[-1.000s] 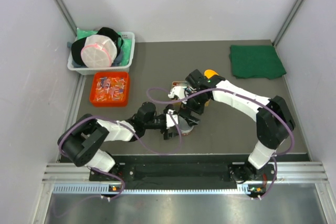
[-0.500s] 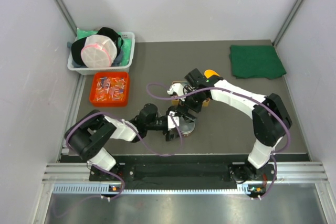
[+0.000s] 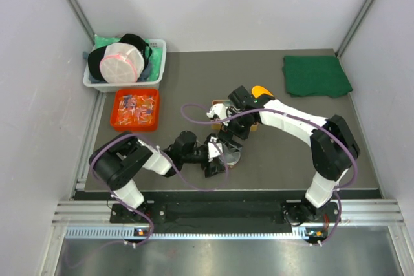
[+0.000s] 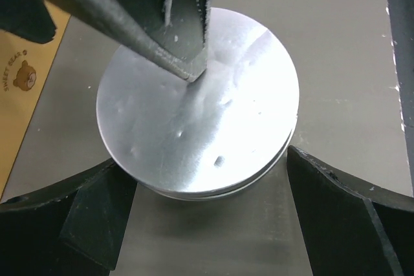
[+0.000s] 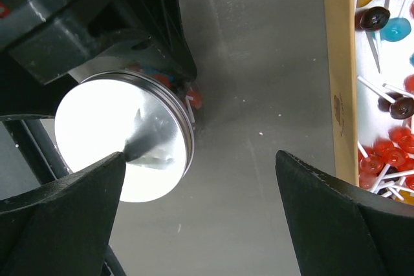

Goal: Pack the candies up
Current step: Close the bottle lid on the packing bottle, then screw the bottle lid onto the packing bottle.

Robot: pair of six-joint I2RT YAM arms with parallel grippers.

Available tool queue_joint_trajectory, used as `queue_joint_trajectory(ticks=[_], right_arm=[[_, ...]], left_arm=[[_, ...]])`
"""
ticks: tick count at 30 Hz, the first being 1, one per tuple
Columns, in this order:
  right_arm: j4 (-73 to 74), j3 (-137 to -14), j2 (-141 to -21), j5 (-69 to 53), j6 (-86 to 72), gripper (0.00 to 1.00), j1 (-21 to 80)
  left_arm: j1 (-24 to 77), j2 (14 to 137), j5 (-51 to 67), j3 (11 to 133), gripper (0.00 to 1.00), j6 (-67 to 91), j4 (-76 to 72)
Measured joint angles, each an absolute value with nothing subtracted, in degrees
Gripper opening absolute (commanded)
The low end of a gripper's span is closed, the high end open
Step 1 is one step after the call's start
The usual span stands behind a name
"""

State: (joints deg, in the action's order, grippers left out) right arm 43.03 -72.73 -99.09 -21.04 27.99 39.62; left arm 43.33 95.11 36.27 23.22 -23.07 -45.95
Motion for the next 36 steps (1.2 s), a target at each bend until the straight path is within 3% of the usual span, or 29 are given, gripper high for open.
queue_joint_trajectory(ticks=[14,24,30,36], right_arm=[[42.7,-72.4,-99.0,-21.3,27.4,0.93,39.6],[42.9,-72.4,-99.0,-22.0,27.4,0.91,39.6],[43.7,-72.4,-99.1,-22.7,27.4,0.91,39.6],[44.4,-72.4,-99.1,-22.9,27.4,0.91,39.6]], left_arm=[[44.5,99.4,33.7,17.2,0.99,-15.2,-68.8],[44.8,103.4,33.7,17.1,0.99,-13.6,-73.9],[45.2,103.8,33.6,17.2,0.84,-13.6,-74.5],[45.6,103.8,33.6,17.2,0.77,-13.6,-74.6]])
